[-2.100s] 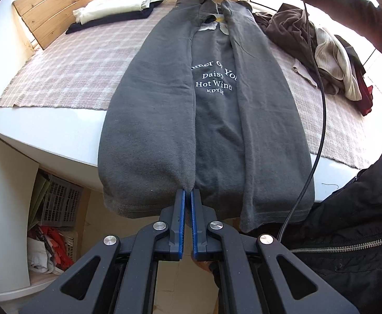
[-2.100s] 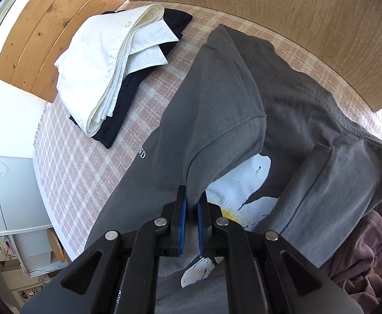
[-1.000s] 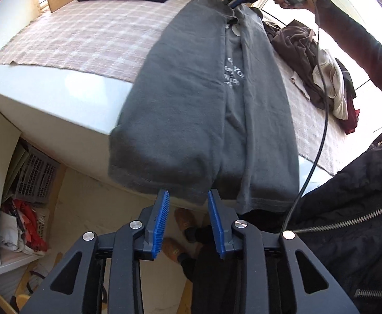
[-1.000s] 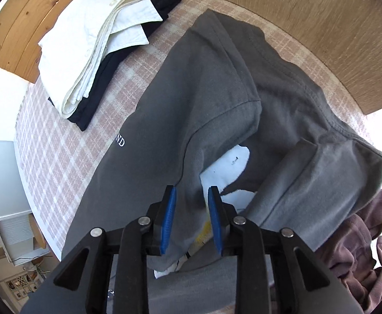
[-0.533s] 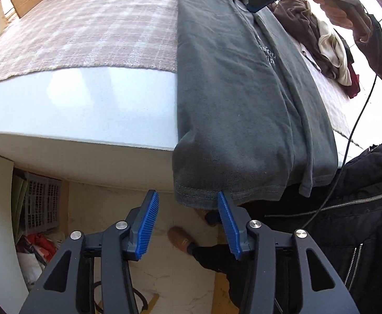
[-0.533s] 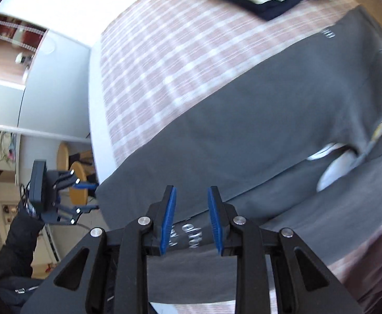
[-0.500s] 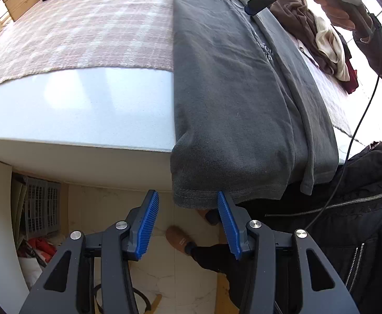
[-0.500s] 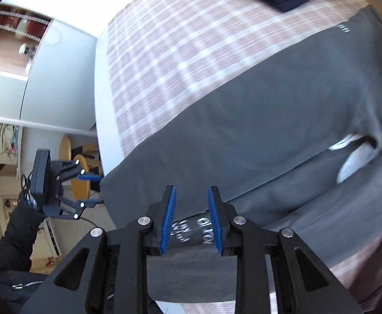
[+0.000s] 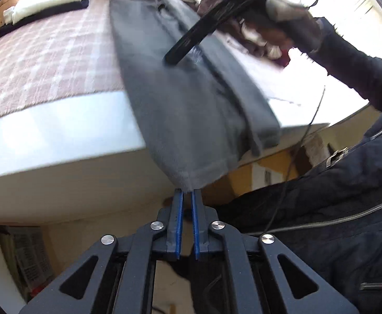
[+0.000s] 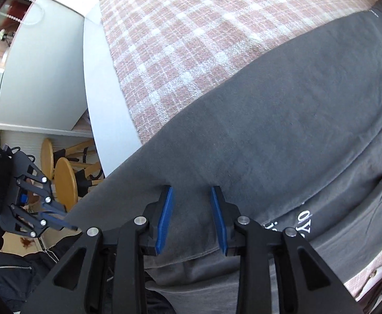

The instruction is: Fold clothes

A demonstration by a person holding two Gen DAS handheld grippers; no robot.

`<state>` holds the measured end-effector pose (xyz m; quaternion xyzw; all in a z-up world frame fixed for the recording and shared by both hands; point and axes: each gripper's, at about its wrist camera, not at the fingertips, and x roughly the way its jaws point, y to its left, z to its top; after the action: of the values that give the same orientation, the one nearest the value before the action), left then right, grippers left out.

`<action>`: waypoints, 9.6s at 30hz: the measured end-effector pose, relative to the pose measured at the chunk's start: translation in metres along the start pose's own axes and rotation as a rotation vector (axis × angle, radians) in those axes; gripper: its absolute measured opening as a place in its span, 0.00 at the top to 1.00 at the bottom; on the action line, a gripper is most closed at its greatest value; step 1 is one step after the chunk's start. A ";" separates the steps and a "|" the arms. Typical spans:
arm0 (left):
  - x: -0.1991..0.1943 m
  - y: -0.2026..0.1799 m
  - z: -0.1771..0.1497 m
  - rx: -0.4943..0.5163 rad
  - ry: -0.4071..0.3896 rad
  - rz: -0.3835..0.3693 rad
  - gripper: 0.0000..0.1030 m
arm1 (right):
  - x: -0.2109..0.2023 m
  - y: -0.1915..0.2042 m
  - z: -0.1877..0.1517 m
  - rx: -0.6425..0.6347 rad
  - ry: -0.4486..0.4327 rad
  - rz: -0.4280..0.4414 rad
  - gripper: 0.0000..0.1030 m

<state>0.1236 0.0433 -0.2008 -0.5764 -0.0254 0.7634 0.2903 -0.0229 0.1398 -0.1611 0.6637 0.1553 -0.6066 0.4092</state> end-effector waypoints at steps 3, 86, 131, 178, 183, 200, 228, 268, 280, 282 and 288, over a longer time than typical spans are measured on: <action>-0.011 0.010 -0.010 0.037 0.023 -0.004 0.96 | -0.037 -0.012 -0.052 0.146 -0.122 -0.020 0.71; -0.012 0.042 0.180 0.044 -0.080 -0.471 0.95 | -0.045 -0.086 -0.206 0.808 -0.747 0.233 0.94; 0.034 0.095 0.210 -0.014 0.092 -0.178 0.53 | -0.044 -0.155 -0.161 0.710 -0.430 -0.041 0.60; 0.043 0.081 0.249 0.137 0.134 -0.178 0.95 | -0.012 -0.129 -0.156 0.532 -0.323 -0.163 0.60; 0.049 0.075 0.245 0.172 0.142 -0.155 0.95 | -0.014 -0.130 -0.156 0.543 -0.312 -0.170 0.60; 0.008 0.095 0.240 0.066 0.011 -0.370 0.62 | -0.018 -0.130 -0.156 0.569 -0.304 -0.165 0.60; -0.056 0.075 0.257 0.107 -0.190 -0.433 0.42 | -0.040 -0.128 -0.125 0.604 -0.387 -0.250 0.60; 0.028 -0.076 0.281 0.631 0.092 -0.226 0.42 | -0.063 -0.081 -0.207 0.935 -0.626 -0.437 0.60; -0.011 -0.022 0.263 0.432 -0.014 -0.217 0.42 | -0.092 -0.098 -0.148 0.702 -0.608 -0.349 0.60; -0.010 -0.004 0.249 0.381 0.008 -0.200 0.42 | -0.081 -0.102 -0.137 0.653 -0.525 -0.360 0.60; 0.009 0.037 0.198 0.240 0.082 -0.168 0.42 | -0.044 -0.110 -0.145 0.625 -0.413 -0.289 0.60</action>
<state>-0.0701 0.0757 -0.1560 -0.5640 0.0300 0.7099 0.4208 -0.0115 0.3269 -0.1698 0.5914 -0.0302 -0.7967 0.1208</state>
